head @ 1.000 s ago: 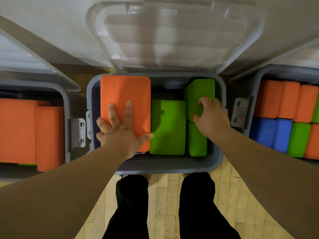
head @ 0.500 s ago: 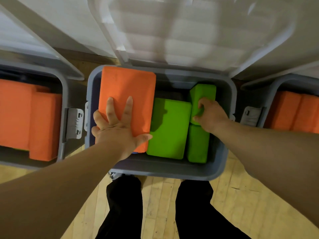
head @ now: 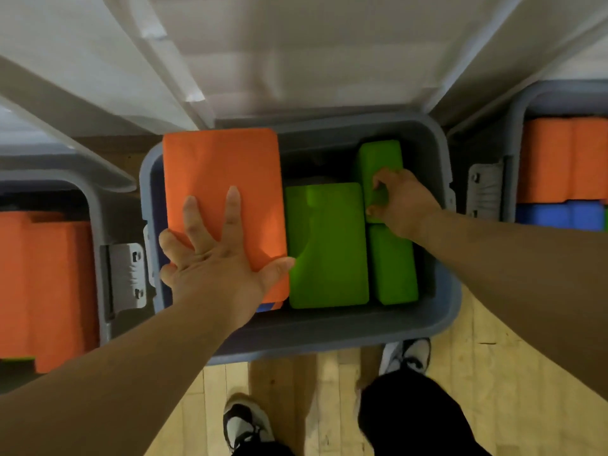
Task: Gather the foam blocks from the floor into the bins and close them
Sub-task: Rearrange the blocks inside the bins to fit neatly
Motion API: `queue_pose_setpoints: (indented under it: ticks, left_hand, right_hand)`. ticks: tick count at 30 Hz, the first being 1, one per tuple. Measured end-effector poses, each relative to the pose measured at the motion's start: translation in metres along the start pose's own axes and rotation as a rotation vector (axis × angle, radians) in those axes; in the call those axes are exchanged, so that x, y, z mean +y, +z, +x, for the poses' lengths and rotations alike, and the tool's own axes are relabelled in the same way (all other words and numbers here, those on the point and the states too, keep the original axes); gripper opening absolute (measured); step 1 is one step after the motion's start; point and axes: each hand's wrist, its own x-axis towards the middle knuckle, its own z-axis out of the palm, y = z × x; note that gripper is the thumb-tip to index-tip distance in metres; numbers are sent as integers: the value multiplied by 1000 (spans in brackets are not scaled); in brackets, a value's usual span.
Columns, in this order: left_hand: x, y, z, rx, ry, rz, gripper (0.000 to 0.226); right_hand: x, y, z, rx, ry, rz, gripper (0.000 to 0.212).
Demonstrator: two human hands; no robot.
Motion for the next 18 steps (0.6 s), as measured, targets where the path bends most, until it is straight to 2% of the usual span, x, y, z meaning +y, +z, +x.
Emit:
queue_pose_setpoints:
  ticks: [5,11,15,16,18]
  left_hand:
    - [-1,2,2,40,12,14,118]
    - [-2,13,5,167,53,-23,114]
    - [-8,16,5,222,56,-36,111]
    - [-8,18,5,230,57,-39,110]
    - [-8,21,7,270,72,-51,110]
  right_hand:
    - [7,3,-1,25,-42,-16,39]
    - [-2,-3,-2,67,-27,-52,42]
    - [-20,-12,-4,12,-13,-219,44]
    - [-25,-14,-5,39,-29,-270,42]
    - [-36,-7,-6,217,-121,-255,38]
